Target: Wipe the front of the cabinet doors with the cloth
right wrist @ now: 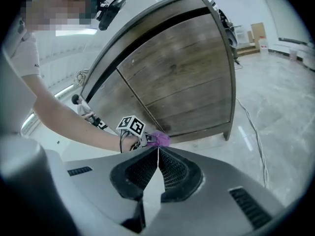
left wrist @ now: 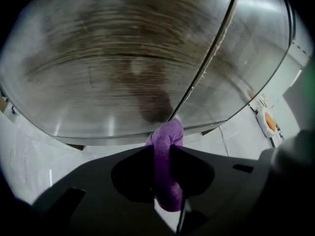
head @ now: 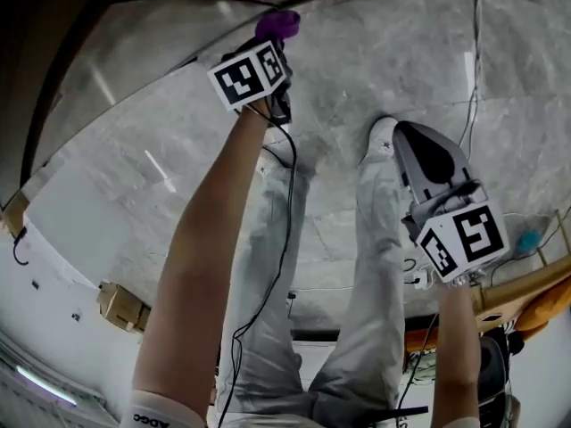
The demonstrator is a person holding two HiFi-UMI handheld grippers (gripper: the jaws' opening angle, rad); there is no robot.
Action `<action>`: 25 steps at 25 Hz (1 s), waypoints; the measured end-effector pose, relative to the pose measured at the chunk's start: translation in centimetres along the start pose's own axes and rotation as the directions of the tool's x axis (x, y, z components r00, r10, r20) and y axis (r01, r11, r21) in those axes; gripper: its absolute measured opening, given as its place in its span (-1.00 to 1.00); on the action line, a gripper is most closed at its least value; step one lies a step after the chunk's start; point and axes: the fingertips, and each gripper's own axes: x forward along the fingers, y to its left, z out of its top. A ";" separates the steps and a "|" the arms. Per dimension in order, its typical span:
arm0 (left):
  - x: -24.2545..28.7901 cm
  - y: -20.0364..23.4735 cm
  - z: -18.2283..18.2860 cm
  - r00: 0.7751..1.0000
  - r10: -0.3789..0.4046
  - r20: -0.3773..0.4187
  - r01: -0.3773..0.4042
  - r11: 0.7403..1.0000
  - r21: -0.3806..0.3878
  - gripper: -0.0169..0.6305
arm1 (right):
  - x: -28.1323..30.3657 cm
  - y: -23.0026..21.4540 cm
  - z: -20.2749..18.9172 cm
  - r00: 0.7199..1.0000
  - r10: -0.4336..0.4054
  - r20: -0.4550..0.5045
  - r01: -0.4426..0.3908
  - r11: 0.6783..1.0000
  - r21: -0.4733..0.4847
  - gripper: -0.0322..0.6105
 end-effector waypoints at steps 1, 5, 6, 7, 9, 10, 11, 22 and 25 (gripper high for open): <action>0.5 0.2 0.0 1.000 -0.001 -0.008 0.001 1.000 0.012 -0.67 | -0.1 -0.2 -0.6 1.000 -0.016 0.004 0.016 1.000 0.015 -0.81; 0.9 2.9 0.8 1.000 0.017 -0.012 -0.016 1.000 0.021 -0.67 | 0.3 0.2 -2.5 0.998 -0.065 0.006 0.065 0.997 0.039 -0.81; 0.6 3.9 1.0 1.000 0.022 -0.011 -0.022 1.000 0.012 -0.67 | 0.5 0.7 -2.8 0.997 -0.072 0.005 0.071 0.997 0.041 -0.81; 0.3 5.0 1.2 1.000 0.026 -0.013 -0.025 1.000 0.010 -0.67 | 0.9 1.3 -3.1 0.997 -0.075 0.004 0.075 0.996 0.043 -0.81; -0.4 7.2 1.4 0.999 0.028 -0.026 -0.028 0.999 0.034 -0.67 | 2.0 2.9 -3.2 0.997 -0.077 0.003 0.076 0.996 0.045 -0.81; -0.8 8.2 1.5 0.999 0.028 -0.034 -0.026 0.998 0.052 -0.67 | 2.6 3.8 -3.1 0.997 -0.073 0.003 0.073 0.996 0.044 -0.81; -1.2 9.2 1.4 0.999 0.026 -0.041 -0.023 0.998 0.065 -0.67 | 3.2 4.8 -2.9 0.998 -0.067 0.004 0.067 0.997 0.040 -0.81; -7.0 25.0 -1.3 0.981 0.193 -0.031 -0.194 0.942 -0.275 -0.67 | 10.1 12.0 1.9 1.000 0.028 0.008 -0.027 0.997 -0.074 -0.81; -9.3 29.4 -2.1 0.970 0.243 -0.013 -0.236 0.927 -0.292 -0.67 | 11.4 13.3 1.0 0.999 0.047 -0.027 -0.049 0.994 -0.097 -0.81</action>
